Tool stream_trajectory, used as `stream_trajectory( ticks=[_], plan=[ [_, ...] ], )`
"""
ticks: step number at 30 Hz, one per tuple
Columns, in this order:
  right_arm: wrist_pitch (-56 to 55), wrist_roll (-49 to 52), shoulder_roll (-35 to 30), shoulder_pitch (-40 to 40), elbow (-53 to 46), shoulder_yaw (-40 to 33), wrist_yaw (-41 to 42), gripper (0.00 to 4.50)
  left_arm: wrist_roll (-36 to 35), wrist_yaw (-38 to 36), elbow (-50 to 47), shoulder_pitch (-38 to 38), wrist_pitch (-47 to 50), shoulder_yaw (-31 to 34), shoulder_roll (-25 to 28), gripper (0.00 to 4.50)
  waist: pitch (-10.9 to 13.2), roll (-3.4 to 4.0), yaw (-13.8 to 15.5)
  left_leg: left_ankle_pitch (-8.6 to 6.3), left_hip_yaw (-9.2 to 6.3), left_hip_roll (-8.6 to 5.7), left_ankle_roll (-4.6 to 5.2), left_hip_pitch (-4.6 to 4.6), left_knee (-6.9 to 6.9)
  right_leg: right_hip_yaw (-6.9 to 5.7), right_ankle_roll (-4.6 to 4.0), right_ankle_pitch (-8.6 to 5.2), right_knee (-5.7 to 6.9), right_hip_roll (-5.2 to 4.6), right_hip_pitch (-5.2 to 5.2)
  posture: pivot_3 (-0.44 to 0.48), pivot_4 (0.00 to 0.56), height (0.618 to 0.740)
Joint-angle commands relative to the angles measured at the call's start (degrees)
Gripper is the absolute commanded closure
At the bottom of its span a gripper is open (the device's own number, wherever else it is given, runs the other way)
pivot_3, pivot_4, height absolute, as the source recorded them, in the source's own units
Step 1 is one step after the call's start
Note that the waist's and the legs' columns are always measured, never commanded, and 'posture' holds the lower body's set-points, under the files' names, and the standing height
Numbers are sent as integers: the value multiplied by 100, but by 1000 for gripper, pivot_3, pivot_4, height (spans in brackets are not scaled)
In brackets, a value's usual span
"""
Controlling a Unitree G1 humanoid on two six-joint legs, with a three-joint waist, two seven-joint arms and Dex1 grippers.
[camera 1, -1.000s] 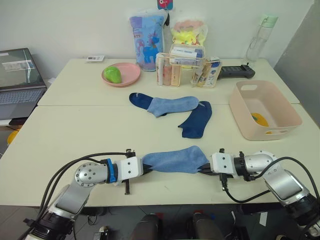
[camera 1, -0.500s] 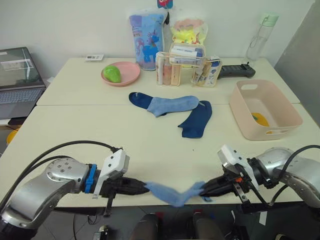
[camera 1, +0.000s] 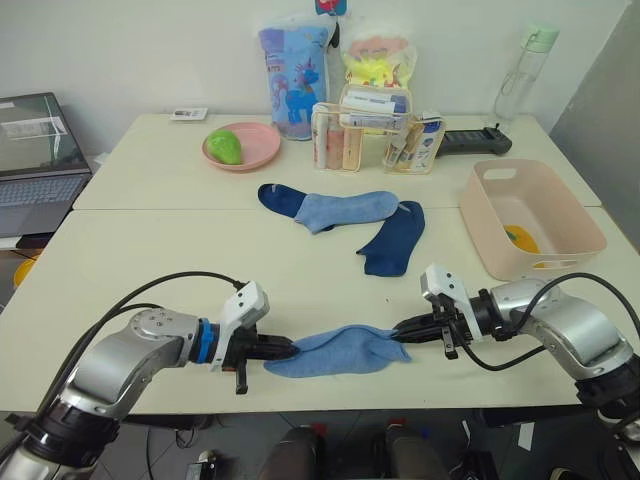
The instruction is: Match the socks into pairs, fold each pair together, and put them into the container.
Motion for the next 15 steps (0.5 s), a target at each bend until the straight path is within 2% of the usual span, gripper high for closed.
stream_trajectory(
  ticks=[1,6,8,11,15],
  plan=[
    [-405,-382,125,-254,265,30,-28,4471,344,-85,266,-290,-351,-169,-127,4500,0,0,-5,9,0,0,-16,0,0,0,0,0,-1,0,0,0,150,740],
    [-953,-914,430,-456,734,60,-226,4471,929,-67,868,-723,-991,-403,-431,4500,0,0,-11,11,1,-1,-20,0,3,0,0,0,3,0,0,0,150,740],
    [-1087,-1011,534,-476,837,-19,-291,4500,1010,-80,1040,-831,-1175,-370,-560,4007,0,0,-13,12,1,-1,-21,-1,2,1,0,0,3,0,-1,0,150,740],
    [-1356,-1139,618,-497,1019,-234,-466,3751,1264,-2,1399,-996,-1578,-287,-689,3159,0,0,-14,12,1,-1,-22,-3,2,1,0,0,2,0,-3,0,150,740],
    [-1492,-1125,656,-484,1061,-567,-653,2373,1266,94,1576,-1121,-1830,-14,-781,1859,0,0,-17,12,1,-2,-22,-2,3,2,0,0,4,0,-3,0,150,740]
  ],
)
